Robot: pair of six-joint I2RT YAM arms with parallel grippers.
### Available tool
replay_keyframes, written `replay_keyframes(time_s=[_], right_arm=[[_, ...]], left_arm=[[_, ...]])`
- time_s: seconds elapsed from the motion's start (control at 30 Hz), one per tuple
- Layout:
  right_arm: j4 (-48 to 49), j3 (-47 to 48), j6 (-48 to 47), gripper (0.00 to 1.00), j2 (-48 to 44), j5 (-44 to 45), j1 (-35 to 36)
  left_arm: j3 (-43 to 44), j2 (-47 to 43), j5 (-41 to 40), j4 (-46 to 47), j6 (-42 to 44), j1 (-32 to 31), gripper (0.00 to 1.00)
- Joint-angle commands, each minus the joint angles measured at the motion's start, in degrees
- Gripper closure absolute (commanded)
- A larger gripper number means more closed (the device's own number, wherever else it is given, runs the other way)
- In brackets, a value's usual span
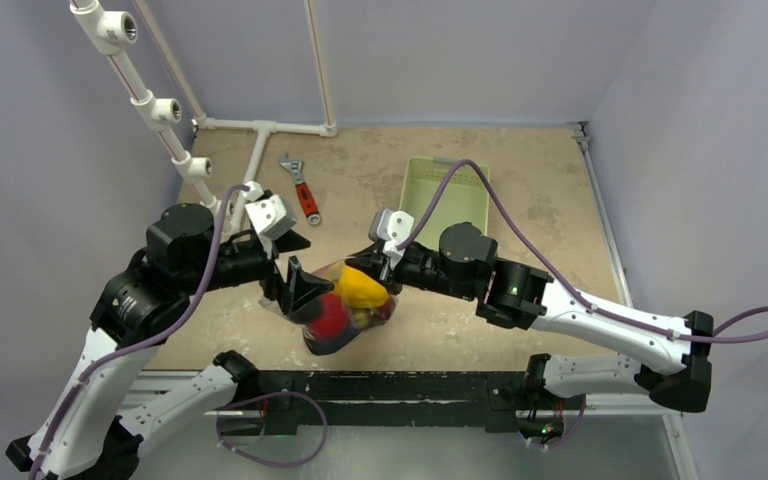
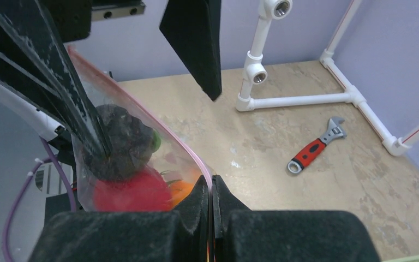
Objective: Place the food in the zip-top bag and seal the zipper
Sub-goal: Place the zipper food storage bag at the center of the board.
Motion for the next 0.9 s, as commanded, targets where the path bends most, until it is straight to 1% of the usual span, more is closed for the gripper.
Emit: replay_keyframes(time_s=[0.0, 0.23, 0.4, 0.6, 0.8, 0.83, 0.87], right_arm=[[3.5, 3.6, -0.9, 1.00, -0.3, -1.0, 0.5], [3.5, 4.9, -1.1, 1.00, 0.4, 0.0, 0.5], [1.9, 5.9, -1.4, 1.00, 0.5, 0.3, 0.5], [1.3, 7.0, -1.7, 1.00, 0.6, 0.3, 0.4], [2.3, 6.7, -1.7, 1.00, 0.4, -0.8, 0.5], [2.5, 6.6, -1.7, 1.00, 0.4, -0.9, 0.5], [2.6, 6.5, -1.7, 1.00, 0.3, -1.0, 0.5]], left_arm=[[-0.4, 1.8, 7.6, 2.1, 1.9, -0.2, 0.10], [-2.7, 4.7, 10.2, 1.0, 2.5, -0.2, 0.12], [-3.4, 6.3, 8.4, 1.2, 2.5, -0.2, 0.16], [-4.7, 7.9, 8.8, 2.2, 2.4, -0.2, 0.20], [-4.5, 9.3, 9.6, 2.4, 2.5, -0.3, 0.38], [-4.6, 9.6, 9.7, 2.4, 2.5, -0.3, 0.44], [-4.6, 9.9, 9.7, 2.4, 2.5, -0.3, 0.52]])
